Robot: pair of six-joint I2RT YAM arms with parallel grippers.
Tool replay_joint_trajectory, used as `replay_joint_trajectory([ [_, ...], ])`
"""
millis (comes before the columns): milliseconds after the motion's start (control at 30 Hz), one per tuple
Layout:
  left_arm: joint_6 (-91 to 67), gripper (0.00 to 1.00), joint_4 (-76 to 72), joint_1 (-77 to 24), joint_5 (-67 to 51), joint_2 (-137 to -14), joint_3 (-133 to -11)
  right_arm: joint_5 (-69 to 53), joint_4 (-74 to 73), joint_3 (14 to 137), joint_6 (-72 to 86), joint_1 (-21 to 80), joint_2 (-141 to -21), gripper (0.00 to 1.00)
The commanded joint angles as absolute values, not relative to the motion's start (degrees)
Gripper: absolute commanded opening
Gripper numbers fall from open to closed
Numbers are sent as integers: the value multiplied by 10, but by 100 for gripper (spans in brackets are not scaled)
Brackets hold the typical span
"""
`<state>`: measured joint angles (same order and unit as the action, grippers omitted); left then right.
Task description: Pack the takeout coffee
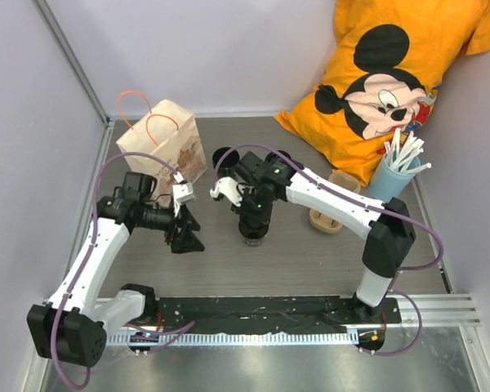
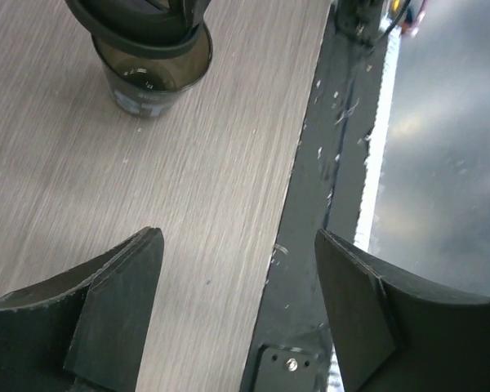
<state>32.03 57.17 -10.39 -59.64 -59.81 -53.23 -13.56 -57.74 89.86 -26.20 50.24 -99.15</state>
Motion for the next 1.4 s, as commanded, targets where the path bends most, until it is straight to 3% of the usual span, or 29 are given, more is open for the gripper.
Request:
replay_joint_trajectory([
  [0,424,77,633,-105,-570,-565,-534,-113,-600,925,-245,517,-998,1],
  [467,400,71,620,-105,-563,-539,-527,-81,-678,1012,-249,550,-1055,1],
  [1367,377,68,607,-105,-561,-512,-522,-45,-699,998,-258,583,-1080,2],
])
